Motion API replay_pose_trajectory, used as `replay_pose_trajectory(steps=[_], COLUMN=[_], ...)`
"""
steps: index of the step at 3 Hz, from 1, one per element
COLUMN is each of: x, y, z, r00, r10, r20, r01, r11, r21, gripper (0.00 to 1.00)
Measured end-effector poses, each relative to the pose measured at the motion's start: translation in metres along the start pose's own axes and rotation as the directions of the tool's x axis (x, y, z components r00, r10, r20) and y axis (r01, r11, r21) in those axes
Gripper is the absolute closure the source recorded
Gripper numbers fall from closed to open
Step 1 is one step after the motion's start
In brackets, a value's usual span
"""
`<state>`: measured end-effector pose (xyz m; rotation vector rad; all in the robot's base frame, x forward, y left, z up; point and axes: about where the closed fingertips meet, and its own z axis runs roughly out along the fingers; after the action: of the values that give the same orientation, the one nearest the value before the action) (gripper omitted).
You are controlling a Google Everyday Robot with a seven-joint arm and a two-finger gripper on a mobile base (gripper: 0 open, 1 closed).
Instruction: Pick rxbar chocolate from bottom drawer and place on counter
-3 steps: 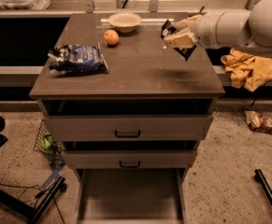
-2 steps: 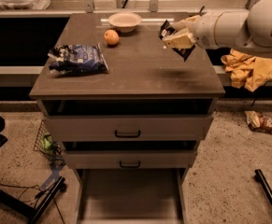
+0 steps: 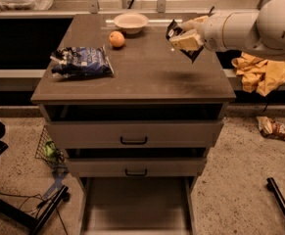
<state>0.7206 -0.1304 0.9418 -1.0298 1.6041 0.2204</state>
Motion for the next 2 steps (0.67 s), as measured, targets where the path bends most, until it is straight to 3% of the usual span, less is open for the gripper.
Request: replay_pose_trajectory(steps=[2], x=[-0.0021], y=[0.0038], z=[0.0045], r00=[1.000], r10=[-0.001], r20=[0.003], r01=[0.001], r11=[1.0000], r21=[-0.009], gripper=[0.00])
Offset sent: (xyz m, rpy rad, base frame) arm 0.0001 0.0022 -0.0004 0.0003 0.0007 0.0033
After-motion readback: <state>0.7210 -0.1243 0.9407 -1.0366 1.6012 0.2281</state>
